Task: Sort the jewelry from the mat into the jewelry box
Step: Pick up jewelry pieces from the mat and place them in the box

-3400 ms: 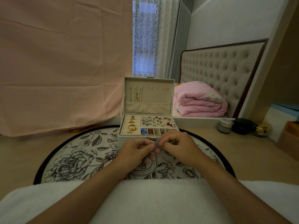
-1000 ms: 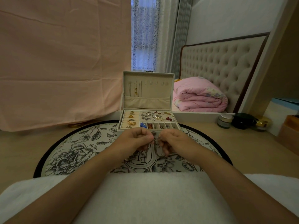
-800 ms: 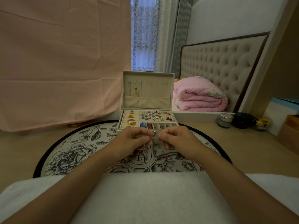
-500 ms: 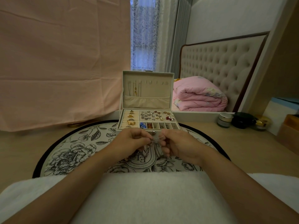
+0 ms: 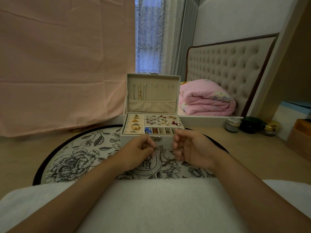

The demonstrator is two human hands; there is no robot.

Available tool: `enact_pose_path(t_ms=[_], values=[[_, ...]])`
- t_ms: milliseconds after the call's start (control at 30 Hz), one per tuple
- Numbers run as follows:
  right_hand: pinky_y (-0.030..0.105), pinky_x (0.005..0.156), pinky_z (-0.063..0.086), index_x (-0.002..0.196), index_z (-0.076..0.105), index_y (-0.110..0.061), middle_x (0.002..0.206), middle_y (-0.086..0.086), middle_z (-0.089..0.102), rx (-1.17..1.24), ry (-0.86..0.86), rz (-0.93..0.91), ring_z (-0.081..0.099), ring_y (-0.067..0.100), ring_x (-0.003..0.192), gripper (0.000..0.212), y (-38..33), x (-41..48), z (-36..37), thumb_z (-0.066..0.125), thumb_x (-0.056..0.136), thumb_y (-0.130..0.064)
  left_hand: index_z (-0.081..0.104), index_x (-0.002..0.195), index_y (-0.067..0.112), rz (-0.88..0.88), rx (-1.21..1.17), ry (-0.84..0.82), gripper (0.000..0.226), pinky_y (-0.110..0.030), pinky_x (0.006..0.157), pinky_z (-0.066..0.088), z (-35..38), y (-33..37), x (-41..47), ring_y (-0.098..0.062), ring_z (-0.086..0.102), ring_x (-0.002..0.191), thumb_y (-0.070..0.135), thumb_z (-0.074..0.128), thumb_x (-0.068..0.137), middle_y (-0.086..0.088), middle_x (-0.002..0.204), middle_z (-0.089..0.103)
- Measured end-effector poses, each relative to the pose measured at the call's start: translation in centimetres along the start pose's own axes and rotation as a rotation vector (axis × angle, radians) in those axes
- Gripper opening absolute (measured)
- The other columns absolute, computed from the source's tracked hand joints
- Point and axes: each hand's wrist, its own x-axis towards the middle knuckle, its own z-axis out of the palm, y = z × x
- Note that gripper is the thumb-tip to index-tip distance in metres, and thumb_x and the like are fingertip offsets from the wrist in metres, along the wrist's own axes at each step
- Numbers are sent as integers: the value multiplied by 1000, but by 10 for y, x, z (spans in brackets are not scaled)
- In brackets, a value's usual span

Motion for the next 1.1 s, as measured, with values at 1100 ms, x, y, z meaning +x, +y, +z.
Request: enact_pose_path(t_ms=[1100], values=[[21, 43, 36, 100, 61, -14, 75, 3, 73, -947, 214, 252, 46, 10, 46, 10, -15, -8, -43, 54, 95, -7, 73, 112, 39, 264, 815, -5, 26, -28, 74, 48, 77, 39, 44, -13, 62, 97, 49, 59, 93, 11, 109, 67]])
